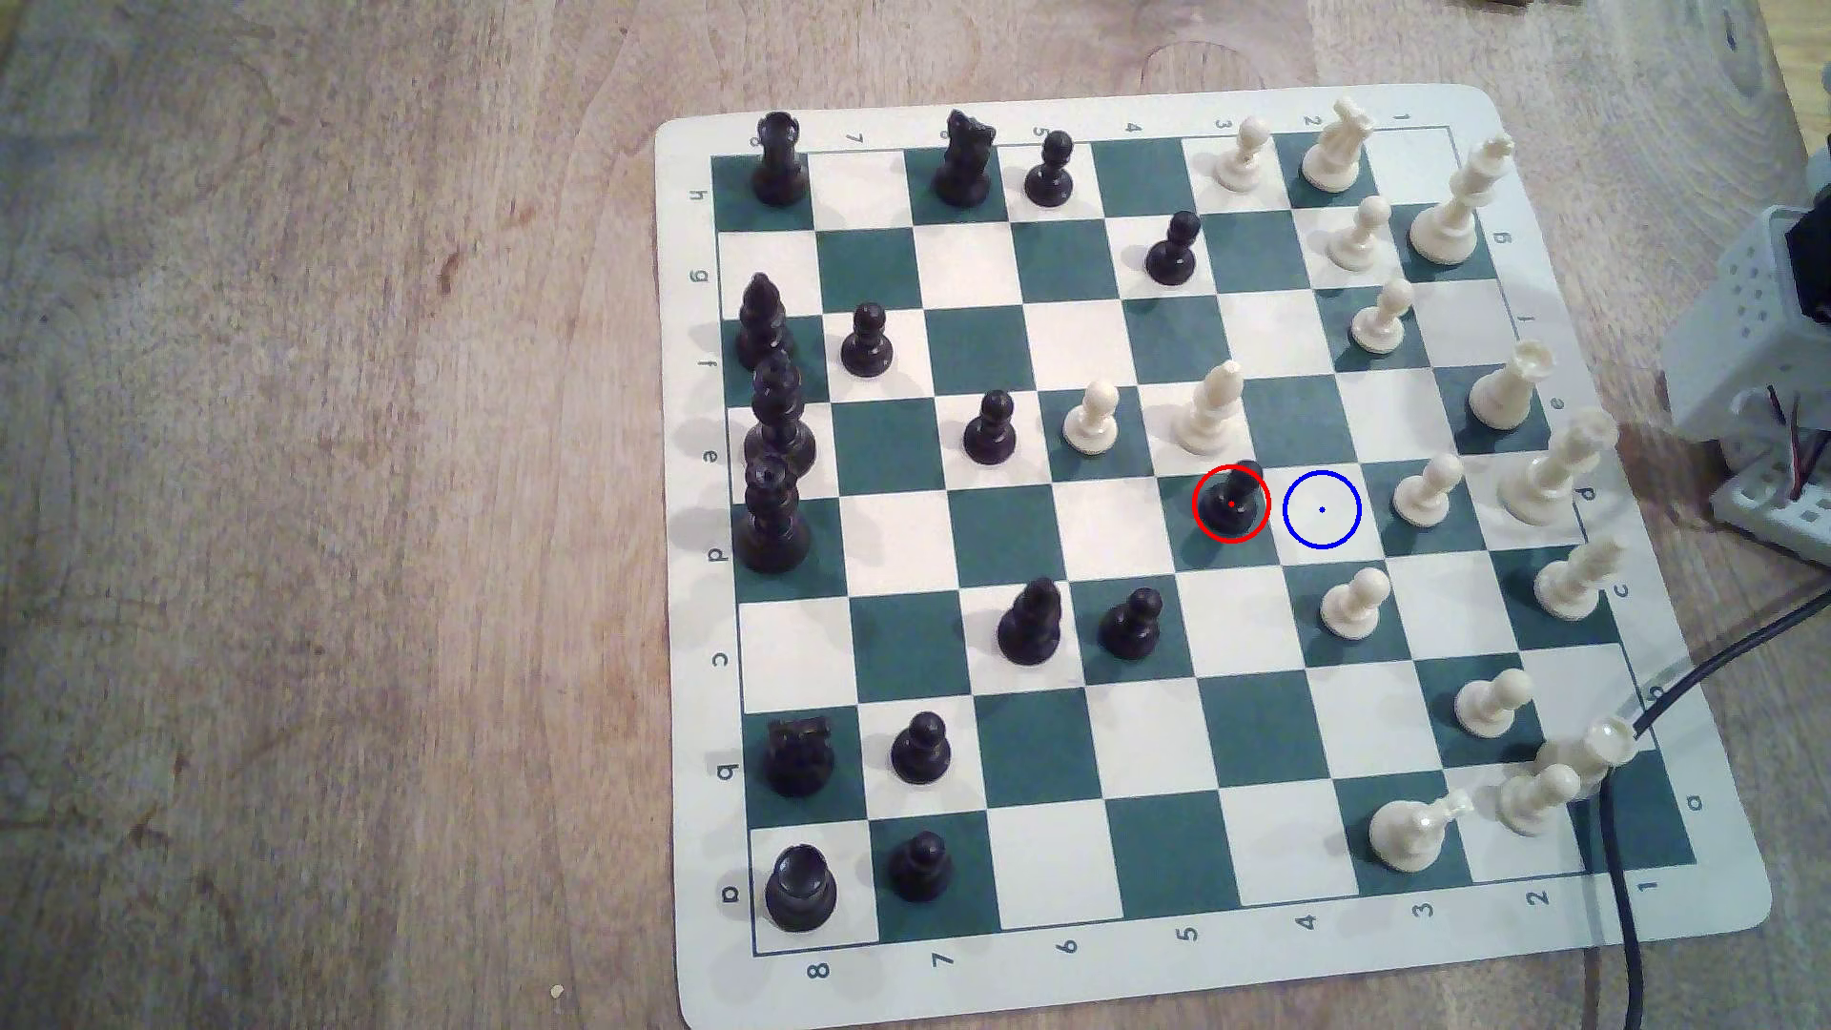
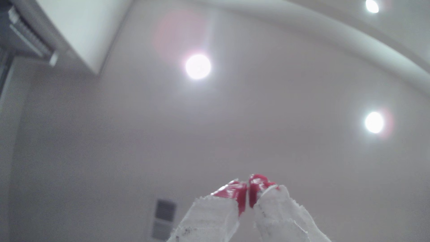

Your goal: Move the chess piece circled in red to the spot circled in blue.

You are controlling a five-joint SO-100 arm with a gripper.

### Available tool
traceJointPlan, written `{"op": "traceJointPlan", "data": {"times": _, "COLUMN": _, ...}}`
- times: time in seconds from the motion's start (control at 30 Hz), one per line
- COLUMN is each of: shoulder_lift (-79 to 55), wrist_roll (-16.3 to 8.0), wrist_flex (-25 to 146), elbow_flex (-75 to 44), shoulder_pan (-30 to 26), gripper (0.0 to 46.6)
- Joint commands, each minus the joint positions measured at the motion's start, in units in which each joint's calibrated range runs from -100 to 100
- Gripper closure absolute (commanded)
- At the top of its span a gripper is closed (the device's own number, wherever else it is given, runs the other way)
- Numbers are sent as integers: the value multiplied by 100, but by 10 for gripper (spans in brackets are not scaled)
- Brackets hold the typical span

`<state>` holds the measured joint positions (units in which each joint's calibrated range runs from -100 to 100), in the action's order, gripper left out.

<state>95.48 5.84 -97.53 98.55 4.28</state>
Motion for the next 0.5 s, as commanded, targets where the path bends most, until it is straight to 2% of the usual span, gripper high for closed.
{"op": "traceJointPlan", "data": {"times": 0.0, "shoulder_lift": 36, "wrist_roll": 15, "wrist_flex": 728, "elbow_flex": -164, "shoulder_pan": -252, "gripper": 464}}
{"op": "traceJointPlan", "data": {"times": 0.47, "shoulder_lift": 28, "wrist_roll": 15, "wrist_flex": 4970, "elbow_flex": -1805, "shoulder_pan": -541, "gripper": 464}}
